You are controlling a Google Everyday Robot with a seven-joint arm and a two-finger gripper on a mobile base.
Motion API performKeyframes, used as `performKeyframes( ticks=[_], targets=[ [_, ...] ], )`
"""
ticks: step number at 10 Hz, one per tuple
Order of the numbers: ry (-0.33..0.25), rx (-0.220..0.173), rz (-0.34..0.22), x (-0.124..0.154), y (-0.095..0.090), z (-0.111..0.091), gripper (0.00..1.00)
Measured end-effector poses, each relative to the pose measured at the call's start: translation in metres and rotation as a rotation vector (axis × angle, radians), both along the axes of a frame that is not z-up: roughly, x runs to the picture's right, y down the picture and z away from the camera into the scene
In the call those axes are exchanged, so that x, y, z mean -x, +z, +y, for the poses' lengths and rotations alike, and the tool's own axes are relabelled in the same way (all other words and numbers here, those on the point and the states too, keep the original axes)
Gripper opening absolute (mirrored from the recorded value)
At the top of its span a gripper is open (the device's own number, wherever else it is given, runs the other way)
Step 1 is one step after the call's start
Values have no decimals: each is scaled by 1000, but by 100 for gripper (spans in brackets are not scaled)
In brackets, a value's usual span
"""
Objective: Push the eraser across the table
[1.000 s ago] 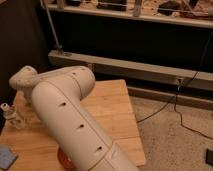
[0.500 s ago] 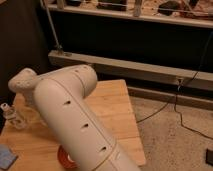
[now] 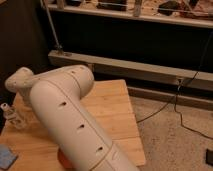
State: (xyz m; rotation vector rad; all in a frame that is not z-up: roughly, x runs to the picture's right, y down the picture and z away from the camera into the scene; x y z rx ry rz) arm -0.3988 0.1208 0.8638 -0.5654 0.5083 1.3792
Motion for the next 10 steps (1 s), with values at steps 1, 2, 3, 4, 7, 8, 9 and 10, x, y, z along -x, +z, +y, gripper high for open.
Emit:
performKeyframes(
  ticks=[1, 2, 3, 4, 7, 8, 9, 10],
  targets=[
    [-1, 5, -1, 2, 3, 3, 38],
    [0, 15, -2, 5, 8, 7, 38],
    [1, 20, 0, 6, 11, 8, 38],
    [2, 26, 3, 6, 15, 9, 38],
    [7, 29, 11, 4, 26, 4, 38],
    [7, 24, 14, 3, 30, 0, 38],
    [5, 13, 19, 2, 33, -8, 38],
    [0, 1, 26, 1, 37, -16, 38]
  ],
)
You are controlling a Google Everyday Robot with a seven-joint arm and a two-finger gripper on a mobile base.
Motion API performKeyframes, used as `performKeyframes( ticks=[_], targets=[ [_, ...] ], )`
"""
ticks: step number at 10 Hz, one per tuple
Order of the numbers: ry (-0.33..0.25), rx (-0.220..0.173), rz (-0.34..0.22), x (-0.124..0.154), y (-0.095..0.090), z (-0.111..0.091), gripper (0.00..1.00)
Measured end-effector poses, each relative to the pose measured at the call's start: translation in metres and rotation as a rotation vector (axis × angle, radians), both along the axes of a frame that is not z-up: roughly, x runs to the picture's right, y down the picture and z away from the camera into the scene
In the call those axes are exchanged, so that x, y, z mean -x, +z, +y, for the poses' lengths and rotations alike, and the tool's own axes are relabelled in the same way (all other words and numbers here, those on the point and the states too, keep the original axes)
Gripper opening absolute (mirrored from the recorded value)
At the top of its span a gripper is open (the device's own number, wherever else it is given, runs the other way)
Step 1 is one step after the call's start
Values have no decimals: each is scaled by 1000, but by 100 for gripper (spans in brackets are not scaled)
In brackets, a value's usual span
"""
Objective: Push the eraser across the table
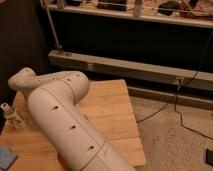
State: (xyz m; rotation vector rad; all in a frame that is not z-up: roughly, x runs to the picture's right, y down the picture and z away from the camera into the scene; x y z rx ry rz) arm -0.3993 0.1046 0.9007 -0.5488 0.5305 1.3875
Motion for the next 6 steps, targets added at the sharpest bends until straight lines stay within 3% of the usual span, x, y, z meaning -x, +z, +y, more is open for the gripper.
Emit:
performKeyframes(
  ticks=[6],
  targets=[
    [-87, -86, 104, -20, 37, -45, 38]
  ],
)
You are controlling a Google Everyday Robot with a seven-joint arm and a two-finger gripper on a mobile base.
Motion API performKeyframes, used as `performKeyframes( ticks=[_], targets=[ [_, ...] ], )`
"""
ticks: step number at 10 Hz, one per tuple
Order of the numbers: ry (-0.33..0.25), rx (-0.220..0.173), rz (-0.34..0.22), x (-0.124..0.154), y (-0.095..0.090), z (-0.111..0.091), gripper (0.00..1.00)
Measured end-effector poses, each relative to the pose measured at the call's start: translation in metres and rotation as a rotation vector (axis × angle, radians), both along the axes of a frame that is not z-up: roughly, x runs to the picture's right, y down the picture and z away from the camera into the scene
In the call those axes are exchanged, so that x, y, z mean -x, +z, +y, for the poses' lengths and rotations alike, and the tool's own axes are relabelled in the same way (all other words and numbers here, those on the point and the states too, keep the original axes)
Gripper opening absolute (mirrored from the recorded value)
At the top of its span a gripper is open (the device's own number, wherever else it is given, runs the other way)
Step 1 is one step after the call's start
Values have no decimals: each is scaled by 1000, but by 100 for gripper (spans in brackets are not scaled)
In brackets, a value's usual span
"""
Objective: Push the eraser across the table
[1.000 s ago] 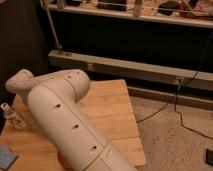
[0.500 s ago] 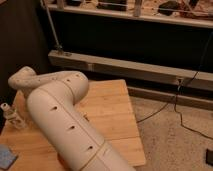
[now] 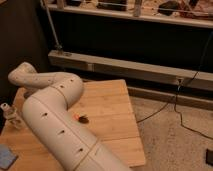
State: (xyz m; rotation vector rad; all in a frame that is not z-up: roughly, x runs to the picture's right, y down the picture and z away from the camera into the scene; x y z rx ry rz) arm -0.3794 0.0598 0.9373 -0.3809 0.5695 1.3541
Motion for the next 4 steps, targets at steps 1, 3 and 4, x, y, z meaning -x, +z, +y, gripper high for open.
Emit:
performKeyframes(
  ticks=[1, 3, 4],
  targets=[
    [-15, -20, 21, -3, 7, -9, 38],
    [16, -25, 32, -2, 11, -15, 38],
    [59, -23, 28, 0, 8, -21, 38]
  ],
)
